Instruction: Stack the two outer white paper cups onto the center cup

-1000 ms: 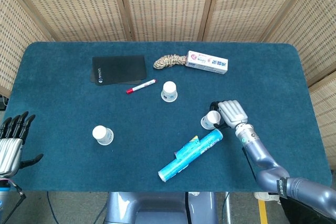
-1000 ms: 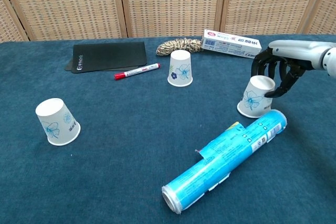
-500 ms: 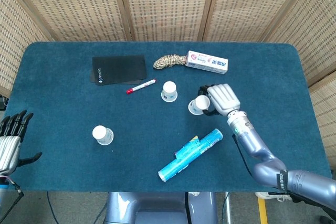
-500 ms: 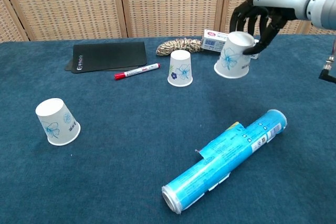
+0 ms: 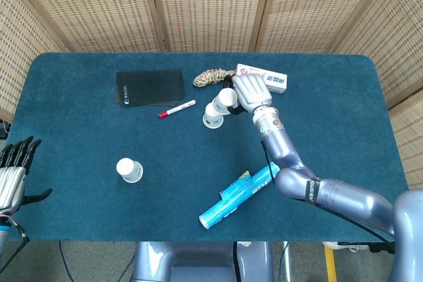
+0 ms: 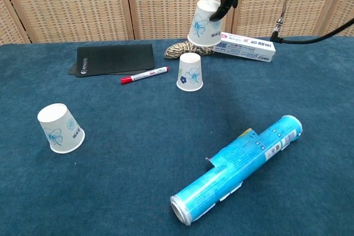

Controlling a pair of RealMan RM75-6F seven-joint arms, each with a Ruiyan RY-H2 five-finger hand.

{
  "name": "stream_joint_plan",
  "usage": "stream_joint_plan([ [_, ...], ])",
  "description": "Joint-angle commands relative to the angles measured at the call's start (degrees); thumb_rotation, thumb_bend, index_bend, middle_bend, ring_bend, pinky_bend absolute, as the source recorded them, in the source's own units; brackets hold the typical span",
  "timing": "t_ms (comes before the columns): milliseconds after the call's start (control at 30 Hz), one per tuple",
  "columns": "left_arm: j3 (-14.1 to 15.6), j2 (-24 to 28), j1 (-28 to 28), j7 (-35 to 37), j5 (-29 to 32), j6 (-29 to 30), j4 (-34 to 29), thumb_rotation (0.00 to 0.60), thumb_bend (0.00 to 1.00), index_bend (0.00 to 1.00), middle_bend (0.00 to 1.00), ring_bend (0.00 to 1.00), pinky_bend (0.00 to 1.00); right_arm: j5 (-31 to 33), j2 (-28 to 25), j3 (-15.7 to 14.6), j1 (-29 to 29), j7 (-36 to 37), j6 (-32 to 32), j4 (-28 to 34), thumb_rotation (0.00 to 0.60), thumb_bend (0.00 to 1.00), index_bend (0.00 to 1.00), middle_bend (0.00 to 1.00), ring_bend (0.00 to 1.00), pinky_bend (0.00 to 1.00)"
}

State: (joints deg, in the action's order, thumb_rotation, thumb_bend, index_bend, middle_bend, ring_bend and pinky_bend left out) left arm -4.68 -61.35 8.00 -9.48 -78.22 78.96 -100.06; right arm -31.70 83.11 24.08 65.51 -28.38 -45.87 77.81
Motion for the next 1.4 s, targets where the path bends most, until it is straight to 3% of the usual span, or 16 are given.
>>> stream_joint_plan([
  [33,-0.5,0.1,0.5,0.2,1.4,-1.0,0.3,0.600,0.01,0.00,0.00,0.00,0.00,4.4,3.5,-0.1,2.9,-1.2,1.6,-4.7,0.600,0.38,0.44,0.50,0.45,0.52],
  [633,-0.9,0.5,1.1,1.4,3.3,-1.6,0.8,0.600,0.01,0.00,0.00,0.00,0.00,6.3,7.9,-3.8,6.6,-2.2,2.1,-11.3,0.600,0.37,0.42,0.47,0.44,0.51],
  [700,-0.8,0.6,1.1,1.6,3.2,-1.6,0.8,0.600,0.01,0.00,0.00,0.00,0.00,6.3,8.1,-4.0,6.7,-2.3,2.2,-11.5,0.600,0.33,0.37,0.42,0.39,0.45],
  [833,-0.8,0.8,1.1,2.0,3.2,-1.5,0.9,0.600,0.01,0.00,0.00,0.00,0.00,8.7,6.9,-4.9,7.1,-3.6,4.3,-10.3,0.600,0.03,0.07,0.08,0.09,0.08],
  [900,-0.8,0.8,1.1,2.1,3.2,-1.6,0.9,0.600,0.01,0.00,0.00,0.00,0.00,9.4,6.5,-5.0,7.3,-3.9,4.3,-9.7,0.600,0.00,0.00,0.01,0.02,0.01],
  [1133,-0.6,1.0,1.1,2.5,3.0,-1.4,0.9,0.600,0.01,0.00,0.00,0.00,0.00,10.1,4.1,-5.8,7.2,-4.5,2.7,-5.8,0.600,0.00,0.00,0.00,0.00,0.00],
  [1400,-0.1,0.9,0.8,2.2,1.9,-0.5,0.5,0.600,0.01,0.00,0.00,0.00,0.00,4.4,-2.2,-7.7,3.2,-3.0,-1.6,2.4,0.600,0.00,0.02,0.00,0.00,0.00],
])
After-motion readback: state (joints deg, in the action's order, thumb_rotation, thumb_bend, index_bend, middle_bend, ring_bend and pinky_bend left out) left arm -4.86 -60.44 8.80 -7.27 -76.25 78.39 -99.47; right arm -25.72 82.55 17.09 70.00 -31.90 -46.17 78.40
